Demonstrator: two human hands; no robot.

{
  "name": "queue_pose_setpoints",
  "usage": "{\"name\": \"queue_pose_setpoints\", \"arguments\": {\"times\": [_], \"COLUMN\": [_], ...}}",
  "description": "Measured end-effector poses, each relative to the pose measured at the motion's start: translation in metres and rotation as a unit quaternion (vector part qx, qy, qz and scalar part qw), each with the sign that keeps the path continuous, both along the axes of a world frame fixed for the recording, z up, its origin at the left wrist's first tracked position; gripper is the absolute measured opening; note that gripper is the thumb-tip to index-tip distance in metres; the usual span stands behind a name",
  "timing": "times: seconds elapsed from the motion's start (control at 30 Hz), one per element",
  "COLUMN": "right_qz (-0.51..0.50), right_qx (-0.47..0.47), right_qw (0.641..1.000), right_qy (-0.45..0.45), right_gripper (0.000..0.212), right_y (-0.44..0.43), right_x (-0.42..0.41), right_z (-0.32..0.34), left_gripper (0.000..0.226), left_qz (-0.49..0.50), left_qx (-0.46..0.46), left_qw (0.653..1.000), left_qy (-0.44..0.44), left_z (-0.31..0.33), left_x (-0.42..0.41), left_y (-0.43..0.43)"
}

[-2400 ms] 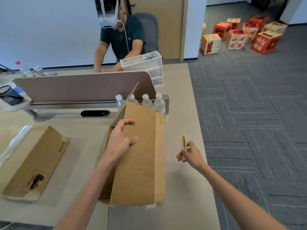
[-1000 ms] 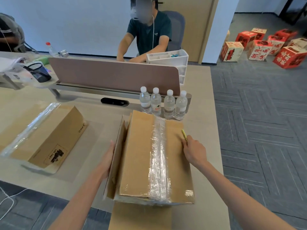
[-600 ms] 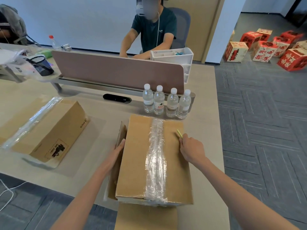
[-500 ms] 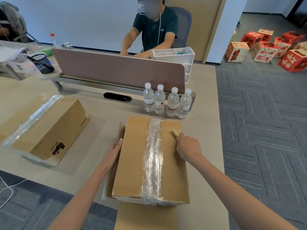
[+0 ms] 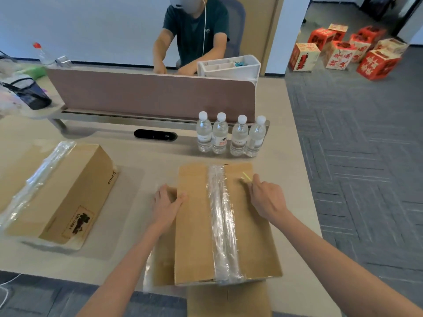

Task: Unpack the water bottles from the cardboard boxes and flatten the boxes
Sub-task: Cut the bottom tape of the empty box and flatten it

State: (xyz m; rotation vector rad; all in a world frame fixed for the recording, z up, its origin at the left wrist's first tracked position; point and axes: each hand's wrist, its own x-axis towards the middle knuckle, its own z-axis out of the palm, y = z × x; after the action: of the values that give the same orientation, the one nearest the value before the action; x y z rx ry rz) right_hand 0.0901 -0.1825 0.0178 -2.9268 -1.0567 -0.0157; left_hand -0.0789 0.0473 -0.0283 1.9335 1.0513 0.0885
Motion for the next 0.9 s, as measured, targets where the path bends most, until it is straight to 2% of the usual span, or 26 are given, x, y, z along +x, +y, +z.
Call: {"name": "queue_pose_setpoints", "arguments": {"times": [0.17,0.23,0.33,0.43,0.53,0.6,0.67,0.73,0.83,0.9], "right_qz": [-0.084,-0.099,-0.121,-0.187,-0.204,-0.185,-0.172,-0.162,-0.150,-0.164], "right_qx": [0.080,0.108,0.162,0.297,0.344,0.365,0.364,0.344,0.291,0.266], "right_qw": [0.993,0.989,0.971,0.892,0.817,0.784,0.784,0.807,0.853,0.864], "right_qy": [-0.012,0.027,0.126,0.284,0.415,0.467,0.473,0.451,0.407,0.394], "right_gripper": [0.031,0.029,0.029,0.025,0.012,0.009,0.008,0.010,0.026,0.028], "right_y": [0.019,0.030,0.044,0.057,0.065,0.068,0.072,0.077,0.082,0.084], "right_x": [-0.013,-0.017,-0.022,-0.025,-0.028,-0.028,-0.028,-0.028,-0.023,-0.018], "right_z": [0.001,0.004,-0.002,-0.005,0.006,0.013,0.019,0.023,0.024,0.022], "left_gripper": [0.083,0.081,0.076,0.066,0.062,0.058,0.054,0.051,0.049,0.048], "left_qz": [-0.119,-0.159,-0.228,-0.299,-0.312,-0.310,-0.305,-0.297,-0.292,-0.291], "left_qx": [0.109,0.151,0.254,0.292,0.298,0.319,0.331,0.335,0.337,0.336], "left_qw": [0.987,0.976,0.940,0.908,0.902,0.895,0.893,0.894,0.894,0.895], "left_qy": [0.002,0.002,-0.012,-0.011,-0.001,-0.005,-0.013,-0.025,-0.035,-0.040], "left_z": [-0.001,0.000,0.001,0.001,0.002,0.001,-0.001,-0.003,-0.008,-0.009], "left_x": [0.023,0.034,0.052,0.068,0.079,0.083,0.085,0.086,0.086,0.086], "left_y": [0.008,0.010,0.018,0.021,0.020,0.021,0.022,0.022,0.022,0.023]}}
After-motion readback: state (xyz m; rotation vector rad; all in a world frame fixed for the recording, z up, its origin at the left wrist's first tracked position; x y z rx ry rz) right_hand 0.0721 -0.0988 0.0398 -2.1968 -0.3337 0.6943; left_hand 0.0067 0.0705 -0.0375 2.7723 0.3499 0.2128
